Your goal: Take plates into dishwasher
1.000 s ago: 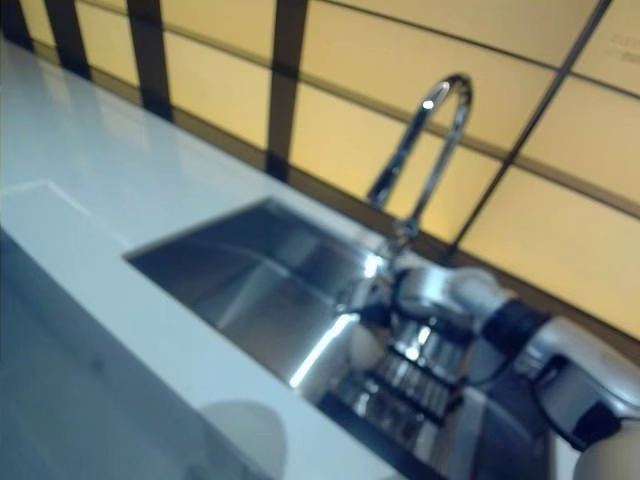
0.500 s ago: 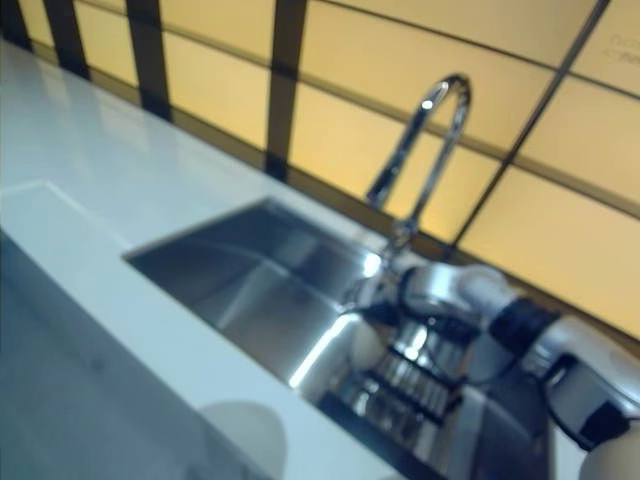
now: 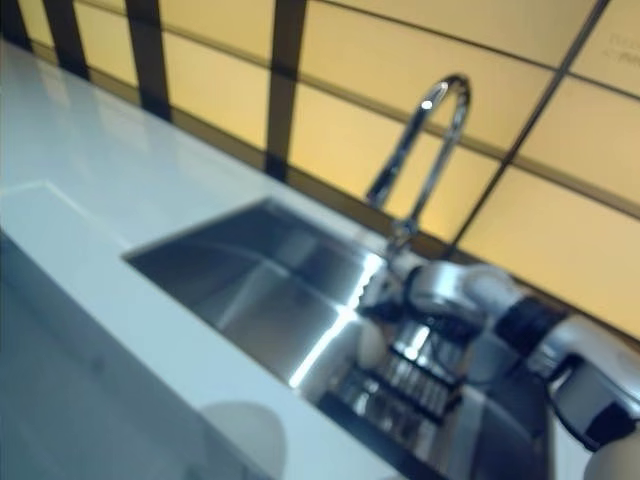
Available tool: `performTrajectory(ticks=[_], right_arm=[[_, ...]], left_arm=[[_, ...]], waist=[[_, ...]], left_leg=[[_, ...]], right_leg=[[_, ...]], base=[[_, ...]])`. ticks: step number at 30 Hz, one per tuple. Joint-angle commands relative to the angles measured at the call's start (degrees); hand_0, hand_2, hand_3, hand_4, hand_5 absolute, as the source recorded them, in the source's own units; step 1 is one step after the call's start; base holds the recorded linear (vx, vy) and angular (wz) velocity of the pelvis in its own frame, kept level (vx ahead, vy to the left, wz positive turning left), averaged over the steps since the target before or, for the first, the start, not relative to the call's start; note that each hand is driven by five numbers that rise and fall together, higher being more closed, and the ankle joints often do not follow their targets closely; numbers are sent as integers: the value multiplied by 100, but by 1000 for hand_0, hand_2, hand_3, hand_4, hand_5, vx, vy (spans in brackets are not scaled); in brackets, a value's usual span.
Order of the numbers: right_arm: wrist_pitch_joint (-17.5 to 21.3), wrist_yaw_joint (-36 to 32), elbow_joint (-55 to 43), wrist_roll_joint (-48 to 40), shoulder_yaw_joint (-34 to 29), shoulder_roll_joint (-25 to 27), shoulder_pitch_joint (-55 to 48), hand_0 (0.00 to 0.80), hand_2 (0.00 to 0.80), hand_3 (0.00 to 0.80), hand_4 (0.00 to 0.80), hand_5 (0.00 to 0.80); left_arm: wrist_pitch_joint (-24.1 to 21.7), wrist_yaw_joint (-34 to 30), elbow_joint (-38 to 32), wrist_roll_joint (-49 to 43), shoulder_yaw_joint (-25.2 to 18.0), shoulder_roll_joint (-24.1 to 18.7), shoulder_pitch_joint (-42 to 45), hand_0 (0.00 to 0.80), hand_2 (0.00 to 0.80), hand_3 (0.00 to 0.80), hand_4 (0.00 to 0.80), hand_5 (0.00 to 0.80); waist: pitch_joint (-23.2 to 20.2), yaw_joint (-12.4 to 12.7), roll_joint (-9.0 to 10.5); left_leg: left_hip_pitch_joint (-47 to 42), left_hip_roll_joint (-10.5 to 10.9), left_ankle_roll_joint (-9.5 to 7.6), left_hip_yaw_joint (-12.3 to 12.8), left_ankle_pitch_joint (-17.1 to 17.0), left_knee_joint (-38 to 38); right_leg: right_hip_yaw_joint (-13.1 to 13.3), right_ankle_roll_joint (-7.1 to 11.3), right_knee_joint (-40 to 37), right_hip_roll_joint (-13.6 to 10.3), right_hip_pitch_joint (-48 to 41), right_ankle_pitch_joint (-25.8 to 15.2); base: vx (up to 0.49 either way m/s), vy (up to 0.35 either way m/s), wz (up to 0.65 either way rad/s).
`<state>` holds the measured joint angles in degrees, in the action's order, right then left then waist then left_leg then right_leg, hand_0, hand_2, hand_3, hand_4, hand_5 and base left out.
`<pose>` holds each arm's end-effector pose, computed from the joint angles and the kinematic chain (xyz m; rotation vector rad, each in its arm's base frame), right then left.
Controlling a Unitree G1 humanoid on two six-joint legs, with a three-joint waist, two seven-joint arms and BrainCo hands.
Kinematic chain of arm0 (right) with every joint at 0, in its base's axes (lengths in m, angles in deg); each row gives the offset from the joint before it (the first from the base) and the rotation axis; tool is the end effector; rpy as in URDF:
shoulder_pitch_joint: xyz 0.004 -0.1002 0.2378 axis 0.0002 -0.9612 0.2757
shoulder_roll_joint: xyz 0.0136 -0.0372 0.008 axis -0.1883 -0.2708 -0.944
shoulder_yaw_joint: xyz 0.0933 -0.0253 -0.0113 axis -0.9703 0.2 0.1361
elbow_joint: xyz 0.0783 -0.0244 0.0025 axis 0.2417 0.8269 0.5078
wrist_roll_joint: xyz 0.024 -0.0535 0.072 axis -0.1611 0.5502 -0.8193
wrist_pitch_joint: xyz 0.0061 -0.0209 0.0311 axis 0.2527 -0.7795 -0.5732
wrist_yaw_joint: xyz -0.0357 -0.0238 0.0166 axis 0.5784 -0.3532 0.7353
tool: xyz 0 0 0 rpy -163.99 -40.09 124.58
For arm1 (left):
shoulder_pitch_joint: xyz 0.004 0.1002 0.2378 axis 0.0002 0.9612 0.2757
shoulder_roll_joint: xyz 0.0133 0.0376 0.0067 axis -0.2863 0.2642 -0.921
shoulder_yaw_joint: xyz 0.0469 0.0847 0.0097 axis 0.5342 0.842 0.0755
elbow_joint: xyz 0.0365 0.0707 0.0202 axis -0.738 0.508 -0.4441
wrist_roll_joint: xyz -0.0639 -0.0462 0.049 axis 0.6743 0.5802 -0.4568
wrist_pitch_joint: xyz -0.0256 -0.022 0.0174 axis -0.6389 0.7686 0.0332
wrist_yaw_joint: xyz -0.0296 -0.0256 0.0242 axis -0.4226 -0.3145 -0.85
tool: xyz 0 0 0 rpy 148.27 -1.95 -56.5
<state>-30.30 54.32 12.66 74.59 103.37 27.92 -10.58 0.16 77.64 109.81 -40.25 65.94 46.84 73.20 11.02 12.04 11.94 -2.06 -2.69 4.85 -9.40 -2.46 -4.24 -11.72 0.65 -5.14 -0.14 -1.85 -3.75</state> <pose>0.3044 -0.1645 0.2321 -2.2724 -0.4862 0.9476 0.1060 0.2618 -0.0727 0.6393 1.1140 -0.1776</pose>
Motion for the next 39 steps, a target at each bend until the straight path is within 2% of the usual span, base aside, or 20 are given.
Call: performTrajectory(ticks=[1,13,20,28,35,37,39], right_arm=[[-12,201,178,80,96,367,443,800,800,800,800,800],[212,112,195,-24,110,453,427,800,800,800,800,800],[693,-17,152,71,55,748,289,800,800,800,800,800],[1205,126,92,496,-37,1157,86,800,800,800,800,800],[1240,705,32,784,-41,1537,127,800,800,800,800,800],[1157,877,1,799,-67,1639,162,800,800,800,800,800],[908,1035,-13,569,-109,1733,192,800,800,800,800,800]], left_arm=[[-12,-23,82,-181,169,-58,24,0,0,0,0,0],[-17,-30,54,-208,198,-53,49,0,0,0,0,0],[-38,-77,48,-296,202,-39,118,0,0,0,0,0],[-82,-63,77,-347,205,11,258,0,0,0,0,0],[-116,-19,143,-269,180,74,285,0,0,0,0,0],[-126,3,174,-225,158,101,306,0,0,0,0,0],[-145,26,218,-200,123,127,324,0,0,0,0,0]], waist=[[2,84,42],[-16,69,20],[-111,24,23],[-307,-119,7],[-438,-335,-25],[-470,-409,-40],[-503,-475,-49]], left_leg=[[276,70,-202,377,28,-76],[239,84,-216,374,37,-76],[149,118,-250,374,85,-76],[9,205,-312,429,186,-76],[-112,320,-402,558,321,-76],[-151,344,-433,622,366,-76],[-193,368,-464,698,417,-76]], right_leg=[[-169,253,14,83,-245,301],[-190,249,49,55,-273,324],[-205,274,92,-15,-337,346],[-109,356,101,-134,-410,330],[113,494,87,-277,-370,218],[205,532,84,-311,-343,176],[295,575,84,-340,-312,132]], base=[[0,0,0],[0,0,0],[8,28,0],[25,91,-1],[-9,140,-9],[-25,140,-18],[-20,130,-37]])
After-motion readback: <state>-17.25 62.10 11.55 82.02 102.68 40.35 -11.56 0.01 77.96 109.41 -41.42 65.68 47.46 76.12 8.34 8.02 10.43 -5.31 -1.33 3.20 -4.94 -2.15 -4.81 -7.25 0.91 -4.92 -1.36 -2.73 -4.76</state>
